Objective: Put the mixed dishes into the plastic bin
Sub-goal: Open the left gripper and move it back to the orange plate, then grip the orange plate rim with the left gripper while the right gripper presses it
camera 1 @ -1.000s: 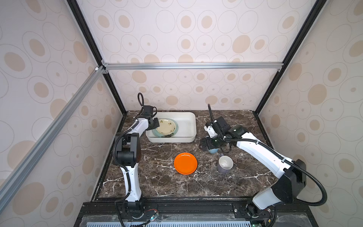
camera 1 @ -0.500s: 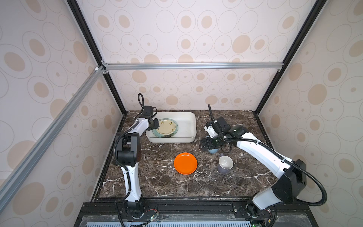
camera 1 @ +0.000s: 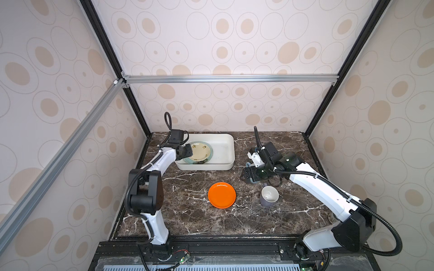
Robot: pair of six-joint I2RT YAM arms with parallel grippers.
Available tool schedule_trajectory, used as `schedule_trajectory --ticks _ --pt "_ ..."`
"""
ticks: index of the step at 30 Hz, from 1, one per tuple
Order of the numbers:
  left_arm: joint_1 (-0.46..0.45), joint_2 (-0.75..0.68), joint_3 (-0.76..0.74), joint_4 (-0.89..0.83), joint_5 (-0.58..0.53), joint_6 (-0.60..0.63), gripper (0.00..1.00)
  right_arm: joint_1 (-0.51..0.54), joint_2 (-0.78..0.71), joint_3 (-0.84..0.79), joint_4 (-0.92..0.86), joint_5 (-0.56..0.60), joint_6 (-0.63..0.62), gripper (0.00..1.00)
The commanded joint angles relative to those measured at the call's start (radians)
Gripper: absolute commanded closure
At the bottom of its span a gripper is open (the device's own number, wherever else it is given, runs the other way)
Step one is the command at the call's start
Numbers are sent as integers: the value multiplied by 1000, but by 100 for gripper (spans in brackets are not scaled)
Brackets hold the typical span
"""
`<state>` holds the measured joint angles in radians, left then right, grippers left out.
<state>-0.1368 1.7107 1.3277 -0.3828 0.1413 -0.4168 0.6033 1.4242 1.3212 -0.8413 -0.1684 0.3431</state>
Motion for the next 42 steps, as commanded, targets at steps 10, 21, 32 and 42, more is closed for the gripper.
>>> schedule_trajectory --ticks 10,21,32,42 --pt "-261 -513 -524 39 107 -107 52 126 -138 -198 45 54 90 0" --pt "-371 -504 -696 135 67 -145 51 250 -239 -361 96 133 200 0" --pt "-474 -341 -663 200 19 -151 53 265 -264 -366 73 165 198 0" --pt "-502 -250 -624 199 -20 -146 67 266 -199 -382 121 120 189 0"
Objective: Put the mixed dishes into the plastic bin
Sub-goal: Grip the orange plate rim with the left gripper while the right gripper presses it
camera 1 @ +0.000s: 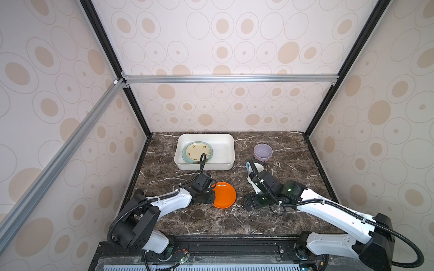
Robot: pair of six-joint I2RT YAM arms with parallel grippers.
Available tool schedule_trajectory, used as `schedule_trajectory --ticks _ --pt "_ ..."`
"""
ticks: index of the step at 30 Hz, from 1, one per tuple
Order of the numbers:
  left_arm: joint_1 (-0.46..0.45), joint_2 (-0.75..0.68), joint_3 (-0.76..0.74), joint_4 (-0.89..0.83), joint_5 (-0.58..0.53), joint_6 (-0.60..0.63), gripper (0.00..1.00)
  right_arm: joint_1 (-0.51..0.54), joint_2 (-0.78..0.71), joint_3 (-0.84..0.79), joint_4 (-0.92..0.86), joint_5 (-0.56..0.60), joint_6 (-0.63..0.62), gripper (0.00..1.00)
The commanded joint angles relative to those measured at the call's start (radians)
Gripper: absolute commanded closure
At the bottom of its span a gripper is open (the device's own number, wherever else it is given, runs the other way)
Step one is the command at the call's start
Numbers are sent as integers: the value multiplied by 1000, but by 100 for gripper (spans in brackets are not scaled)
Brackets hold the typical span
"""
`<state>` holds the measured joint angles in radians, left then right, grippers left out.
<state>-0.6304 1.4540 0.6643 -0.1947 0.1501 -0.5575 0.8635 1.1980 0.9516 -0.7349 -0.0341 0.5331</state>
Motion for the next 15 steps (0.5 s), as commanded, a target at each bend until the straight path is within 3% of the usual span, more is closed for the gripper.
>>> schedule_trajectory --ticks 1,11,15 --pt "-10 9 39 8 -31 -7 70 4 35 -11 19 -16 -3 0" --pt "-10 2 94 -70 -78 15 93 5 102 34 34 -23 -39 0" --pt "-10 -18 124 -112 -104 27 98 4 115 48 32 -14 -47 0"
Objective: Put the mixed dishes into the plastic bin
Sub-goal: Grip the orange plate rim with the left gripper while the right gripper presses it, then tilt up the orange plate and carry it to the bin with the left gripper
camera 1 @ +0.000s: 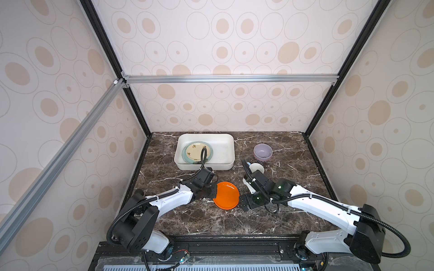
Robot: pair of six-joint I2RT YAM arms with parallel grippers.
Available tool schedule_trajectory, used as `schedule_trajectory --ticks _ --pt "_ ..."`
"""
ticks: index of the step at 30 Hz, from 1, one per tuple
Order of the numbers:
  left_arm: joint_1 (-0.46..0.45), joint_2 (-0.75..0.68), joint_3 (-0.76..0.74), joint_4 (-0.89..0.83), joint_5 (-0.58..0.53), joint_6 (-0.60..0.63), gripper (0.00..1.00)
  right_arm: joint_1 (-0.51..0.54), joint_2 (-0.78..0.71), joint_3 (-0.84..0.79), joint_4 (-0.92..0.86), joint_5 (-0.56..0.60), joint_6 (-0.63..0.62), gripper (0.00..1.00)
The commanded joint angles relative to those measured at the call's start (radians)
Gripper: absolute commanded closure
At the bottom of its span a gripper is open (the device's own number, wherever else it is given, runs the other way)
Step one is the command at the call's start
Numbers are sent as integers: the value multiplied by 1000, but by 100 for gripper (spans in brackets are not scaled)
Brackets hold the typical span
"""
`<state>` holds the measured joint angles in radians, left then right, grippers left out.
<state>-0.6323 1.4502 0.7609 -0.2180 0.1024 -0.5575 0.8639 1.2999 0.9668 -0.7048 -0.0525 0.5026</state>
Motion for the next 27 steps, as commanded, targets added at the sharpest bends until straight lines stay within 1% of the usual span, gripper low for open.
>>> schedule_trajectory --ticks 1,7,10,16,21,27 --pt "-9 -19 35 -101 -62 31 99 4 16 36 0 5 -19 0" --pt "-7 -33 73 -151 -82 50 100 4 25 47 -2 9 -26 0" --pt "-6 -46 86 -177 -110 63 100 4 24 51 -6 12 -27 0" --pt "24 -108 127 -208 -95 77 100 2 18 65 -19 21 -32 0" --pt "54 -141 225 -261 -70 98 100 1 18 98 -33 26 -45 0" --pt "105 -142 365 -307 -25 126 100 -2 21 138 -41 31 -66 0"
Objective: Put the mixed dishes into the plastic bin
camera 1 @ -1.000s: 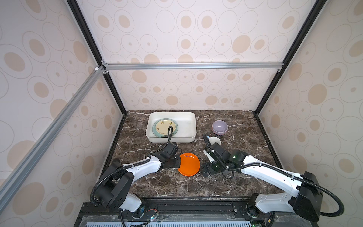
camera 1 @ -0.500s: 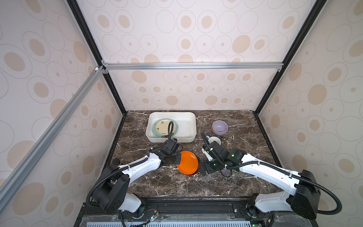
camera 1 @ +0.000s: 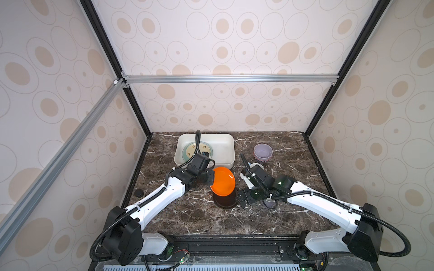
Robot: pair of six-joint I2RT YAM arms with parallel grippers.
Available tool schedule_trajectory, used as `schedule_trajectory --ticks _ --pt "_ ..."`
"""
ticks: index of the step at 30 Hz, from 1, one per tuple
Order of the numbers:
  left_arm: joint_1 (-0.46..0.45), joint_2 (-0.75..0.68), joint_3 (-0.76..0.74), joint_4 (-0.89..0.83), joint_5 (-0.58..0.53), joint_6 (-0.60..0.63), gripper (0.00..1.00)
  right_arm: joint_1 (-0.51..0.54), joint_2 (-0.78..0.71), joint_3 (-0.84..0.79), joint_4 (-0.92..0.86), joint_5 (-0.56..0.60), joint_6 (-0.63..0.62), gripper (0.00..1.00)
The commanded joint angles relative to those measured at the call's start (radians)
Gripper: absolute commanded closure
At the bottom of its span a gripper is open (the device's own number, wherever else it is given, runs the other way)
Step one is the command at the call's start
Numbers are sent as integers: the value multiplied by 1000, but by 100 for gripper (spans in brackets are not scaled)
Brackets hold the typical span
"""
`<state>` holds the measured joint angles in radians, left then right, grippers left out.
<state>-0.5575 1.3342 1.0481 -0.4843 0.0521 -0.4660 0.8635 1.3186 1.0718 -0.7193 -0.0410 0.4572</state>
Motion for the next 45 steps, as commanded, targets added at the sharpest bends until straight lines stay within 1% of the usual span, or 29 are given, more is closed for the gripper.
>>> schedule_trajectory --ticks 1,4,9,11,14,18,23,26,30,36,45 --pt "42 -26 97 -43 30 36 100 -4 2 39 -26 20 -23 0" --pt "98 -15 163 -54 36 51 100 -12 5 61 -32 17 -37 0" --pt "230 54 266 -47 64 87 100 -40 13 91 -40 4 -60 0" --pt "275 103 303 -39 72 96 100 -51 18 97 -36 -1 -67 0" --pt "341 183 341 0 117 91 100 -69 35 107 -31 -18 -77 0" --pt "421 324 392 49 161 76 100 -96 67 129 -35 -37 -100 0" --pt "499 476 454 105 214 45 100 -142 92 154 -49 -60 -121 0" --pt "525 555 502 119 238 29 100 -174 103 159 -52 -73 -129 0" --pt "536 634 567 114 252 23 100 -197 138 184 -58 -80 -144 0" --pt "544 689 611 110 253 24 100 -205 233 272 -48 -96 -160 0" --pt "549 752 641 105 247 21 100 -214 406 469 -71 -132 -192 0"
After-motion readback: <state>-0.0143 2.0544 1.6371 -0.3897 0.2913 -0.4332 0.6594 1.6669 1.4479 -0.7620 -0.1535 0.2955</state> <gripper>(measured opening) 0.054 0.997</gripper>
